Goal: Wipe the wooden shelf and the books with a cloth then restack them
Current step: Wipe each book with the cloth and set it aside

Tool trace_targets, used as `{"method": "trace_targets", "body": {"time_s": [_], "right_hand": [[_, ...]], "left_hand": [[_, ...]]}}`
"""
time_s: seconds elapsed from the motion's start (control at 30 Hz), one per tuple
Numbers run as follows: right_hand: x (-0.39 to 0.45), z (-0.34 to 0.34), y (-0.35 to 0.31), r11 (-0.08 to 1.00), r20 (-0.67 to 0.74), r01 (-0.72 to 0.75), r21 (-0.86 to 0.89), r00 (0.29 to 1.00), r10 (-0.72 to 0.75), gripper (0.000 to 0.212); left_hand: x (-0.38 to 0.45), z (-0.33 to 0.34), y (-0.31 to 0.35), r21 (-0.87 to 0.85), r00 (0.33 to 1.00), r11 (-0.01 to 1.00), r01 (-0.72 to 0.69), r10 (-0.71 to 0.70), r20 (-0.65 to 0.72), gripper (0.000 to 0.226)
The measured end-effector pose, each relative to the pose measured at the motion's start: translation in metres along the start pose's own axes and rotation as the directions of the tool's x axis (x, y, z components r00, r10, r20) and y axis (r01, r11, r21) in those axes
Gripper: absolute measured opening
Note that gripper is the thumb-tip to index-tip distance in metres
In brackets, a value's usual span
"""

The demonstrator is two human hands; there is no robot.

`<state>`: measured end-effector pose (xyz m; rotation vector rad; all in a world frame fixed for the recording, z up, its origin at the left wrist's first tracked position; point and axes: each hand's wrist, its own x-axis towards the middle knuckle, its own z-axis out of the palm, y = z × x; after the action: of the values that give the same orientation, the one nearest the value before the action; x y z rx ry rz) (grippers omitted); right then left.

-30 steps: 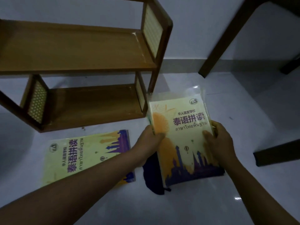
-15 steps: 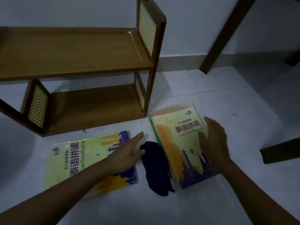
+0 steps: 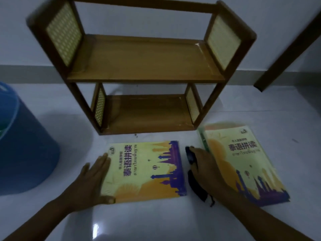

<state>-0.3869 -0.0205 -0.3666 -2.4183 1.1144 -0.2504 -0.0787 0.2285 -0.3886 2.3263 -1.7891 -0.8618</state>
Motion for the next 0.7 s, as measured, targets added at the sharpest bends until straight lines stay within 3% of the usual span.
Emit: {"method": "trace_targets", "body": {"time_s": [0.1, 0.13, 0.2, 0.27, 0.3, 0.33, 0.37, 0.4, 0.43, 0.47, 0.53, 0.57, 0.63, 0.7], "right_hand": [[0.013, 0.013, -0.052, 0.993, -0.001, 0.014, 0.114, 1.0, -0.014, 0.046], [0.011, 0.027, -0.066, 0.996, 0.056, -0.018, 0.082, 0.998, 0.014, 0.05], [-0.002, 0.057, -0.096, 0.986, 0.093, 0.006, -0.165, 0.996, 0.009, 0.06], [-0.022, 0.082, -0.126, 0.943, 0.163, 0.221, -0.248, 0.969, -0.184, 0.065], [-0.032, 0.09, -0.137, 0.894, 0.272, 0.408, -0.184, 0.895, -0.353, 0.066], [-0.039, 0.095, -0.147, 0.801, 0.369, 0.589, -0.105, 0.771, -0.519, 0.066], [-0.038, 0.094, -0.154, 0.708, 0.429, 0.704, -0.057, 0.658, -0.619, 0.066], [-0.026, 0.091, -0.154, 0.66, 0.438, 0.749, -0.052, 0.611, -0.659, 0.065], [-0.008, 0.089, -0.151, 0.665, 0.393, 0.741, -0.093, 0.641, -0.66, 0.061], [0.012, 0.089, -0.144, 0.718, 0.354, 0.676, -0.167, 0.721, -0.596, 0.057], [0.048, 0.082, -0.129, 0.894, 0.247, 0.391, -0.22, 0.908, -0.337, 0.055], [0.06, 0.078, -0.123, 0.938, 0.181, 0.258, -0.231, 0.959, -0.219, 0.056], [0.058, 0.079, -0.134, 0.933, 0.128, 0.191, -0.305, 0.979, -0.158, 0.067], [0.029, 0.096, -0.161, 0.87, 0.235, 0.403, -0.285, 0.909, -0.345, 0.074]], "left_hand": [[-0.002, 0.001, -0.001, 0.024, 0.999, 0.999, -0.04, 0.041, -0.036, 0.129], [-0.001, 0.002, 0.0, 0.021, 0.998, 0.999, -0.044, 0.045, -0.039, 0.129], [-0.002, 0.001, -0.001, -0.001, 0.999, 0.999, -0.033, 0.033, -0.033, 0.129], [-0.002, 0.002, -0.003, 0.007, 0.999, 0.999, -0.031, 0.032, -0.028, 0.13], [-0.002, 0.002, -0.003, 0.017, 0.999, 0.999, -0.035, 0.036, -0.029, 0.131], [-0.003, 0.002, -0.004, 0.027, 0.999, 0.999, -0.039, 0.04, -0.028, 0.132], [-0.003, 0.002, -0.005, 0.032, 0.999, 0.999, -0.035, 0.036, -0.032, 0.132], [-0.004, 0.002, -0.006, 0.04, 0.999, 0.999, -0.027, 0.028, -0.032, 0.133], [-0.003, 0.001, -0.005, 0.053, 0.999, 0.998, -0.021, 0.023, -0.025, 0.133], [-0.003, -0.001, -0.003, 0.058, 1.0, 0.998, -0.02, 0.021, -0.012, 0.133], [-0.003, -0.001, -0.003, 0.05, 1.0, 0.999, -0.005, 0.006, -0.011, 0.135], [-0.003, 0.0, -0.003, 0.052, 1.0, 0.999, -0.002, 0.003, -0.024, 0.135], [-0.004, 0.0, -0.003, 0.074, 1.0, 0.997, -0.016, 0.017, -0.018, 0.135], [-0.003, 0.001, -0.005, 0.073, 0.999, 0.997, -0.019, 0.021, -0.026, 0.134]]}}
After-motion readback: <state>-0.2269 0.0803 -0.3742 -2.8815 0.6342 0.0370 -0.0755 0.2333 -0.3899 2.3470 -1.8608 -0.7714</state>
